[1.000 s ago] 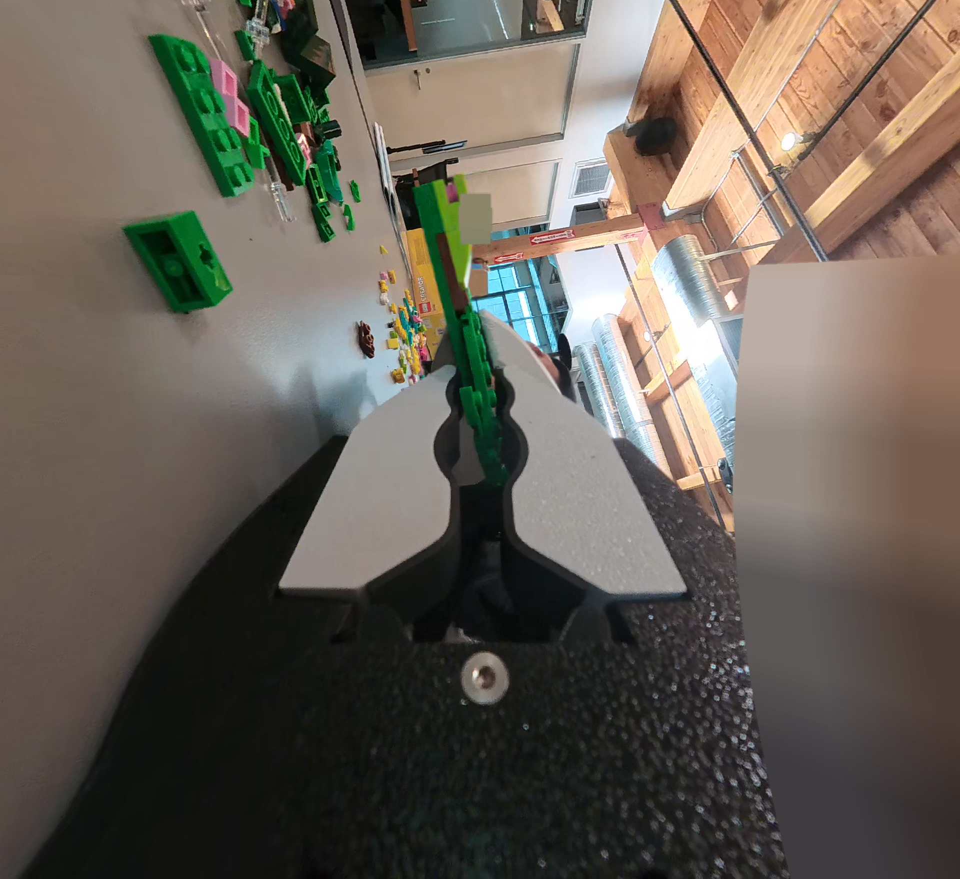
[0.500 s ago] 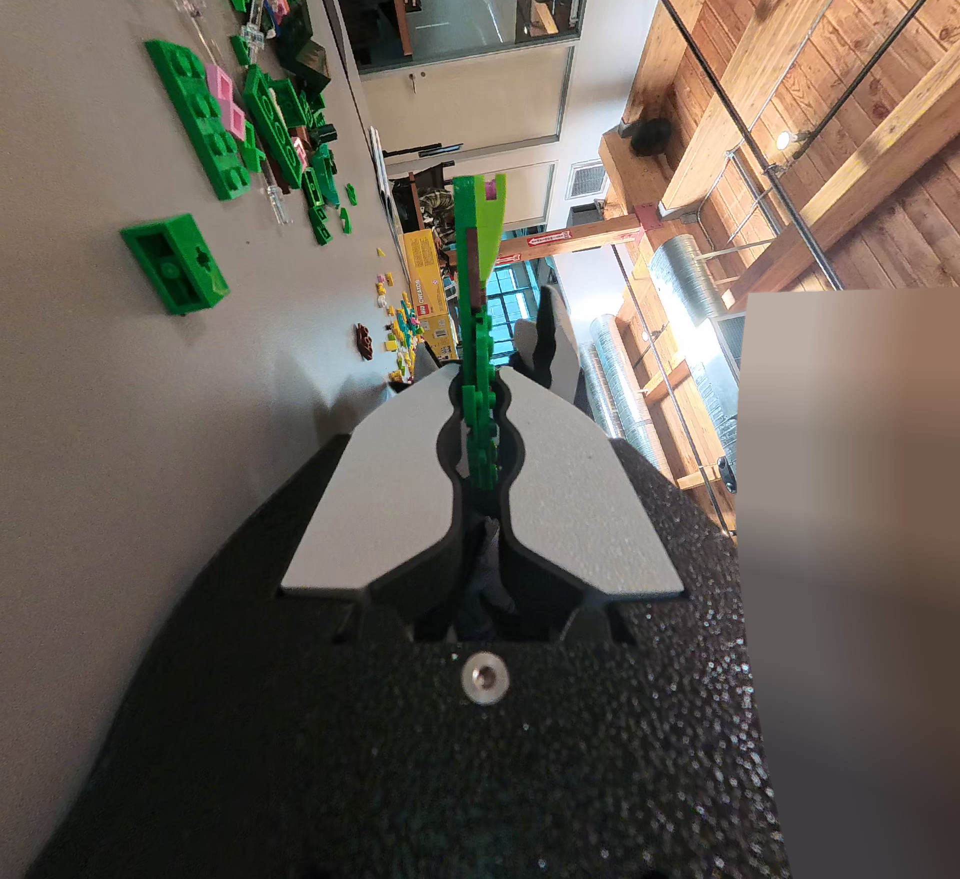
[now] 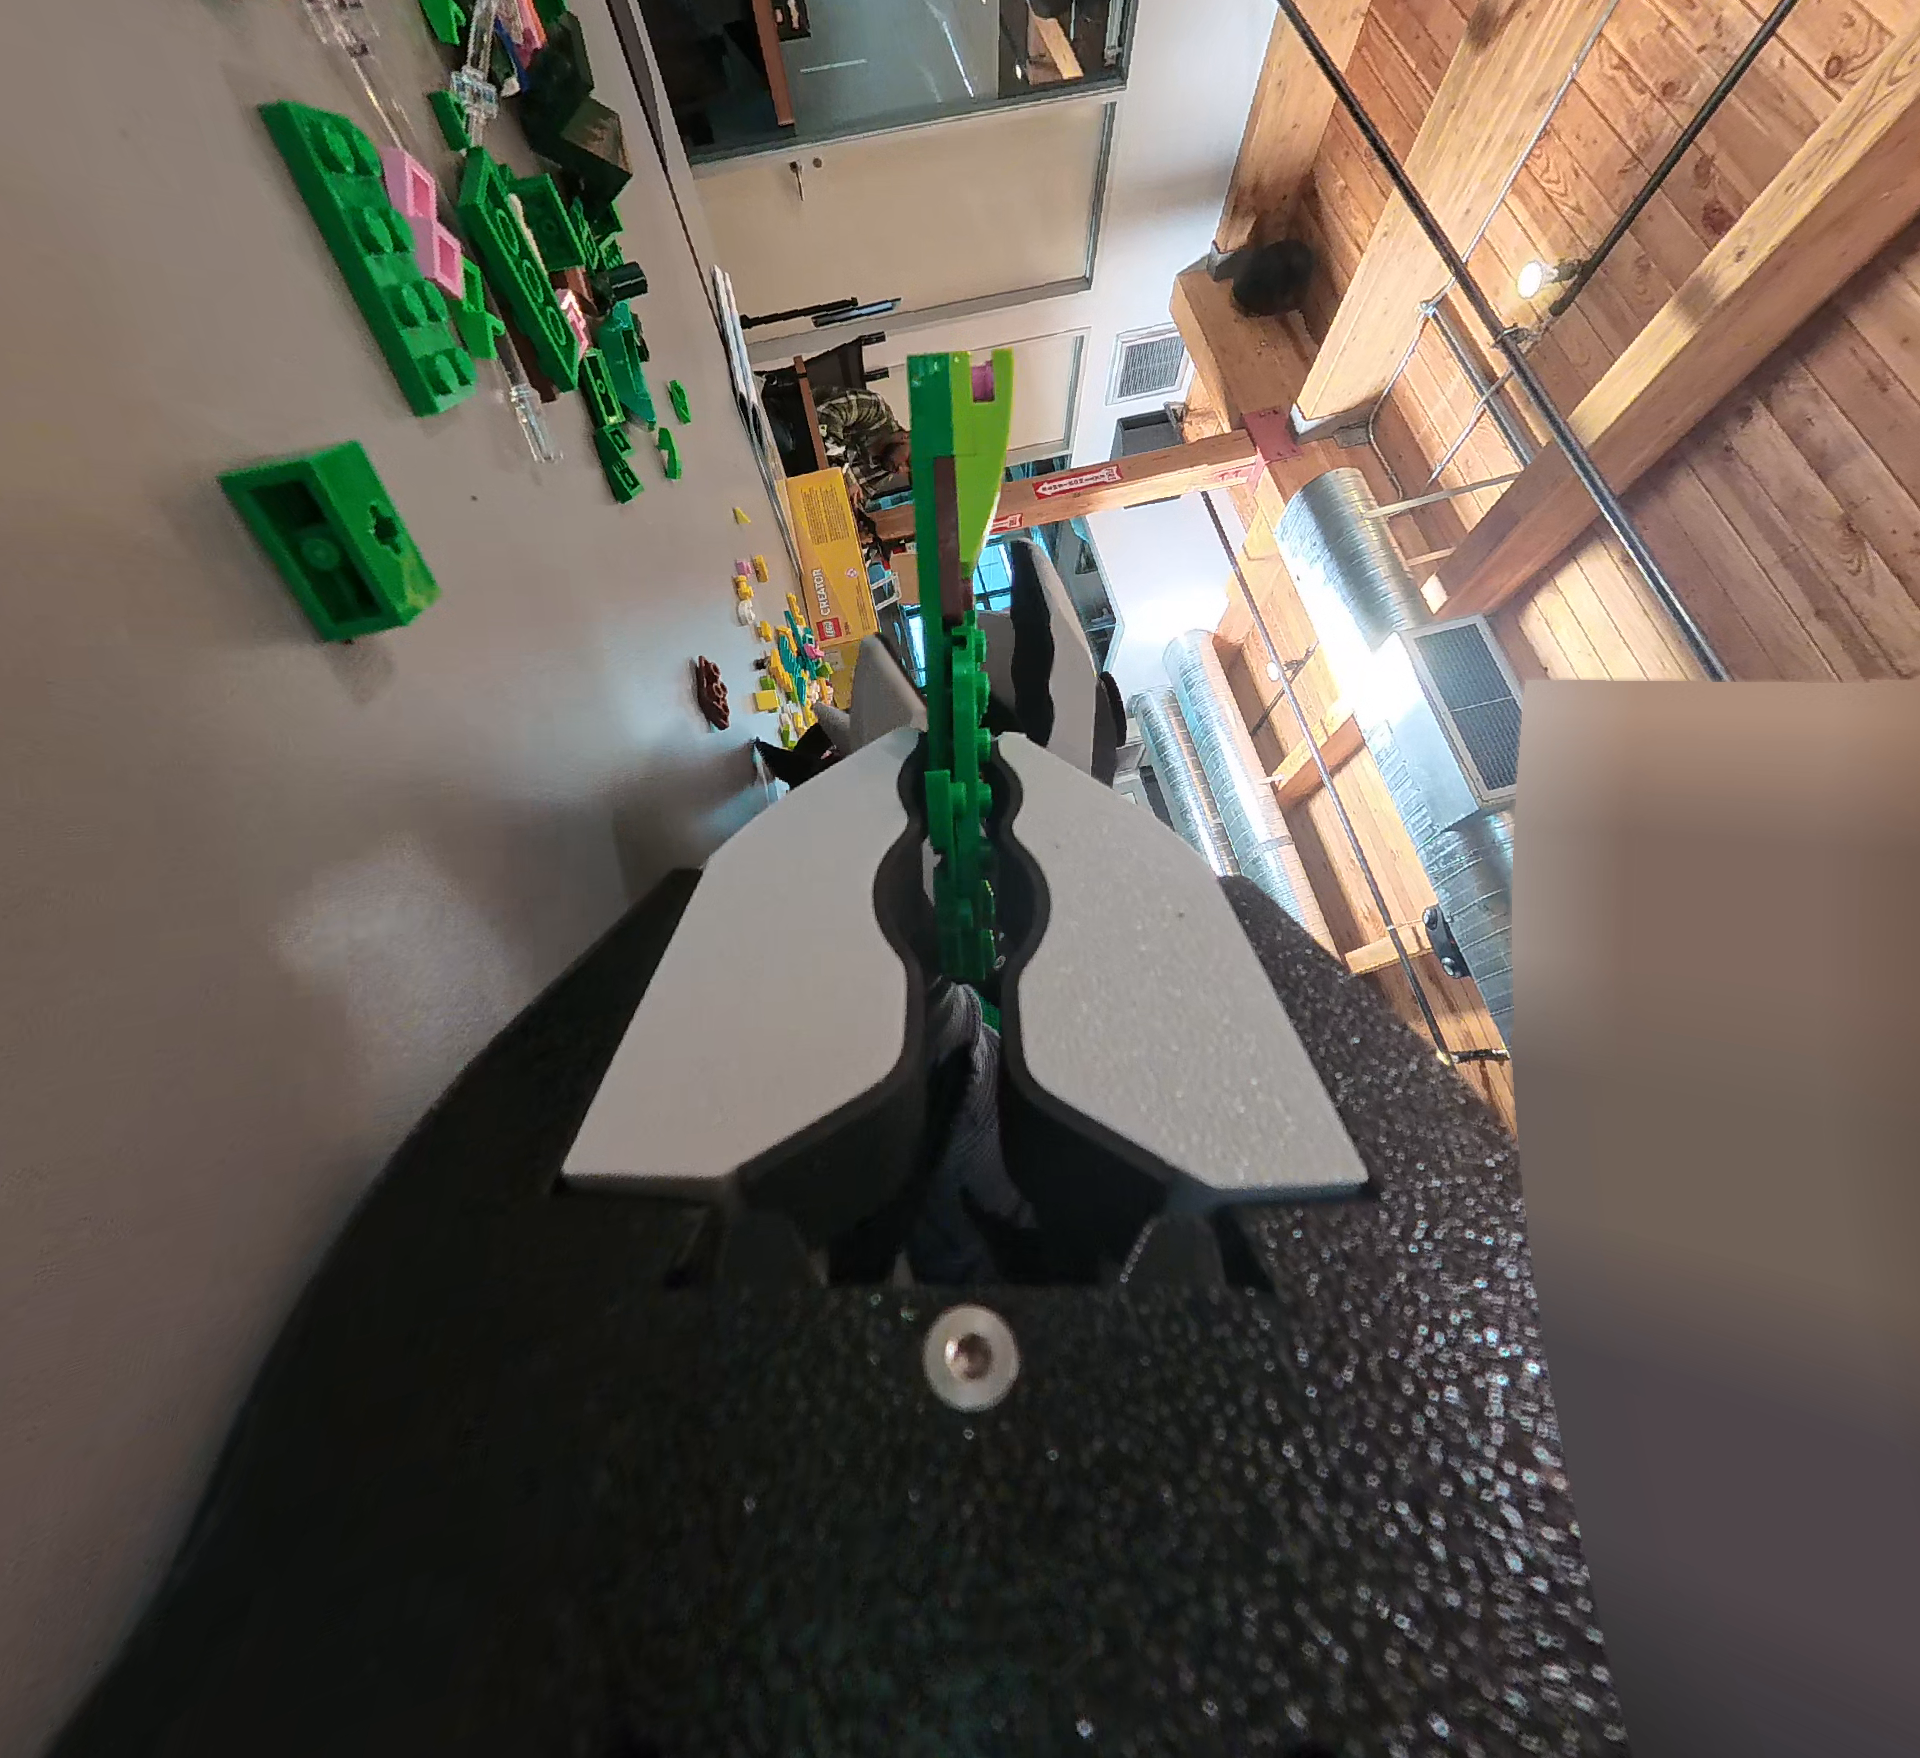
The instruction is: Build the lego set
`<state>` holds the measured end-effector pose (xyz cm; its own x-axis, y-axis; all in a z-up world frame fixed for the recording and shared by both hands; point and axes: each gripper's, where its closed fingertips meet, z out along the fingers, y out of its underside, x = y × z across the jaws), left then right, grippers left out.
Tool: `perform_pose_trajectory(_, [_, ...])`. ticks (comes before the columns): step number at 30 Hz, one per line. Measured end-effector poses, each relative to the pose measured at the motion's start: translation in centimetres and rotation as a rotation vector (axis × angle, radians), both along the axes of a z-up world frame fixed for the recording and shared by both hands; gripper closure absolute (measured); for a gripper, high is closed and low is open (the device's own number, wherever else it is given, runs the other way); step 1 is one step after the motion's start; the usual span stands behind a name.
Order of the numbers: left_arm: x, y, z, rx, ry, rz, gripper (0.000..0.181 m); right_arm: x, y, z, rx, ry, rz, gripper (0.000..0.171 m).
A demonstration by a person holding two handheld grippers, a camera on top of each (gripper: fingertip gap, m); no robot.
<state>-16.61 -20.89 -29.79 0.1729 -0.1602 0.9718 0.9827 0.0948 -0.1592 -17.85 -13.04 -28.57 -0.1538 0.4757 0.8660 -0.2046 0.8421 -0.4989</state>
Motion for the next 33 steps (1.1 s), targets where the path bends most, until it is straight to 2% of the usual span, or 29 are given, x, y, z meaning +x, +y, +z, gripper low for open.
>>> perform_pose_trajectory(9, [0.1,-0.1,0.2,0.019,-0.003,-0.012,0.173,-0.3,1.2,0.1,-0.144,-0.062,-0.015,0.127])
perform_pose_trajectory(33, [0.1,-0.1,0.3,0.03,0.001,-0.017,0.173,-0.3,1.5,0.1,-0.185,-0.071,-0.001,0.133])
